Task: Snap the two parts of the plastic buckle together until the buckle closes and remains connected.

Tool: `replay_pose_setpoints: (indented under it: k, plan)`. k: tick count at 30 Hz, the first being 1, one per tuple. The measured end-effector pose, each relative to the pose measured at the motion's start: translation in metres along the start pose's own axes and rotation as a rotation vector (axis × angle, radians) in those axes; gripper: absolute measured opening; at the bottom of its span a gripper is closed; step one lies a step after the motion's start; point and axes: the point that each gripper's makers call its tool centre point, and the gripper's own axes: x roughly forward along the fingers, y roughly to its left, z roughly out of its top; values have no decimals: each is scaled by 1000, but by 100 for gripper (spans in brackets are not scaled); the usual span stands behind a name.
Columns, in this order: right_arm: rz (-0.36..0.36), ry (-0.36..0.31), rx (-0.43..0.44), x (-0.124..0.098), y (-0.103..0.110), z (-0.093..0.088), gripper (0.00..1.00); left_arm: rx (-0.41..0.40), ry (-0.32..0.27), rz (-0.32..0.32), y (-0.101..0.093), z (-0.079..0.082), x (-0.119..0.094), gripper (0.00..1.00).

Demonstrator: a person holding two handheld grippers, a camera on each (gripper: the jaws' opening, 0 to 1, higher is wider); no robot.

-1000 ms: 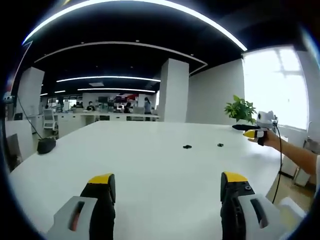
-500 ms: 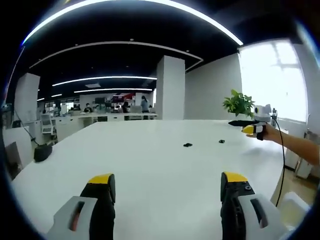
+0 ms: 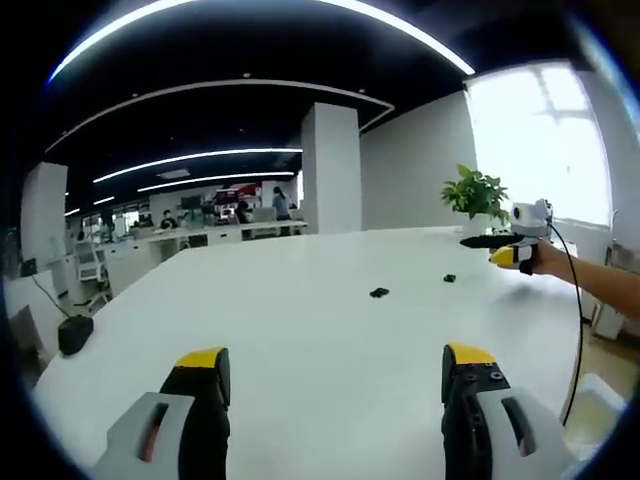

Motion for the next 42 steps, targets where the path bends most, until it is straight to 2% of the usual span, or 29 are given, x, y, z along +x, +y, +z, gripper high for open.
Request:
replay_pose_setpoints:
  k: [6, 10, 13, 18, 24, 30, 34, 39, 42]
  plan:
    - [5, 21, -9, 2, 0, -3, 90, 8, -11, -22, 0, 5, 11, 89]
    - [22, 11, 2, 4, 2, -1, 90, 39, -17, -33, -1, 6, 20, 88]
    - [27, 2, 7, 5, 2, 1, 90, 53, -26, -76, -7, 10, 28, 88]
    - [34, 10, 4, 8, 3, 0, 88, 44, -38, -102, -11, 13, 33, 88]
    - [17, 45, -23, 12, -2, -6, 78, 26, -54, -127, -13, 17, 42, 88]
    - [10, 84, -33, 16, -4, -14, 74, 48, -29, -142, -15, 15, 53, 88]
    - [7, 94, -40, 17, -3, -17, 70, 62, -50, -136, -15, 20, 58, 85]
    - [-1, 123, -54, 19, -4, -23, 66, 73, -41, -154, -20, 23, 66, 86]
    - [-7, 130, -55, 19, -7, -25, 63, 52, -50, -163, -21, 27, 68, 86]
